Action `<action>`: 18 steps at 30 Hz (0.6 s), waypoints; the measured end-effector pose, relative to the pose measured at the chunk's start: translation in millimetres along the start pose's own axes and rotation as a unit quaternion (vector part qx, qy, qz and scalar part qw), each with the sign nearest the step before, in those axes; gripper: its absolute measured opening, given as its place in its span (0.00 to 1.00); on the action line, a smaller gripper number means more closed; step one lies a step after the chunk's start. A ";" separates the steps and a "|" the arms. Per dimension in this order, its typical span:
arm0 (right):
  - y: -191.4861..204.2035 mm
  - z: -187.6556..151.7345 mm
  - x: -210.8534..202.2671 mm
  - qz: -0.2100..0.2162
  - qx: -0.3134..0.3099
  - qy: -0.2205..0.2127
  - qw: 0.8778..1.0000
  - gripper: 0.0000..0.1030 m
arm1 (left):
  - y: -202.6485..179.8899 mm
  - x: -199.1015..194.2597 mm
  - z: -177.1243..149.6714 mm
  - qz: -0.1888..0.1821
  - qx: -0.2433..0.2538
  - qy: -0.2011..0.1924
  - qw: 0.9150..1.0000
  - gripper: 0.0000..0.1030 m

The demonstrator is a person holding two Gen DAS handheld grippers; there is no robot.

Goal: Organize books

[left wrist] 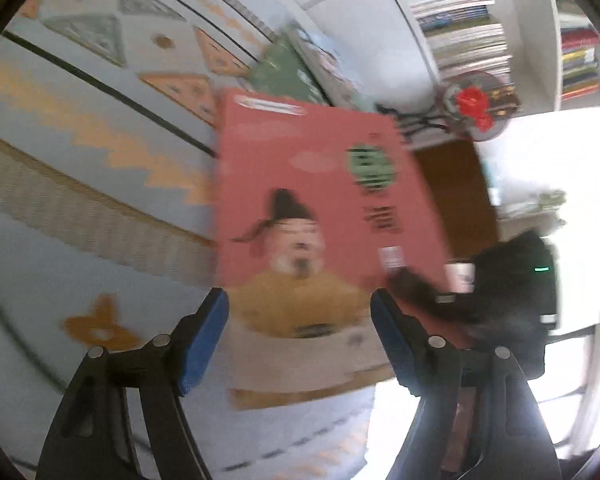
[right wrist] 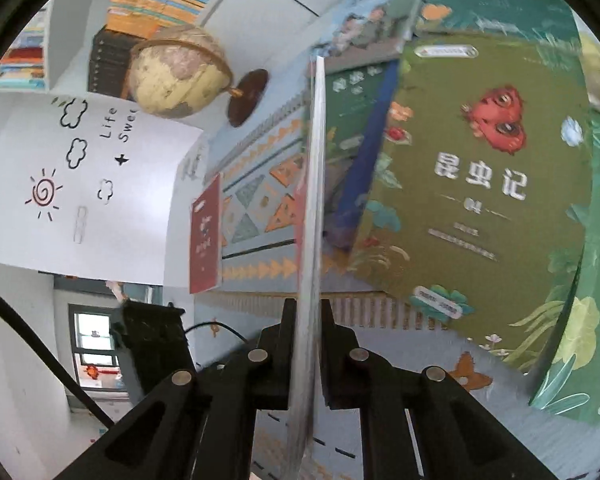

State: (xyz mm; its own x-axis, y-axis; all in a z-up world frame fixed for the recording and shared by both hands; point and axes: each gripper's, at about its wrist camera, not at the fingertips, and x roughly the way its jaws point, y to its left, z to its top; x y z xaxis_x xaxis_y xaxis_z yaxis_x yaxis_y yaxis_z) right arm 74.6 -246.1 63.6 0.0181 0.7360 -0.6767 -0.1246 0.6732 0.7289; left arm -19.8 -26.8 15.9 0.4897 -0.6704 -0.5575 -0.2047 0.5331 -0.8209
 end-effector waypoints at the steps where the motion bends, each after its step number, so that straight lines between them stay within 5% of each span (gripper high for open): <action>1: -8.6 0.1 3.0 0.002 0.016 0.006 1.000 0.09 | -0.9 4.8 -0.3 -0.015 -0.002 0.013 1.000 0.70; 3: -26.5 0.5 10.1 0.025 0.056 0.020 0.998 0.09 | -5.3 11.5 -4.3 -0.010 0.002 0.027 1.000 0.70; 9: -75.2 1.0 15.6 0.092 0.159 0.041 0.982 0.09 | 0.1 -2.8 -11.6 0.008 -0.026 -0.010 1.000 0.70; 18: -76.8 7.8 16.3 0.145 0.212 0.079 0.963 0.10 | 5.2 -6.1 -10.7 0.018 -0.047 -0.007 0.999 0.70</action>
State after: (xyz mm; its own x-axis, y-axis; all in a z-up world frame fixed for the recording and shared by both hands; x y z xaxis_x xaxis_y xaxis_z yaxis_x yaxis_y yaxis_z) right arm 92.3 -285.3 -2.5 -0.1116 0.8997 -0.4220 0.3145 0.4348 0.8438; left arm -32.8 -25.4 13.7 0.4919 -0.6438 -0.5861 -0.3002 0.5064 -0.8083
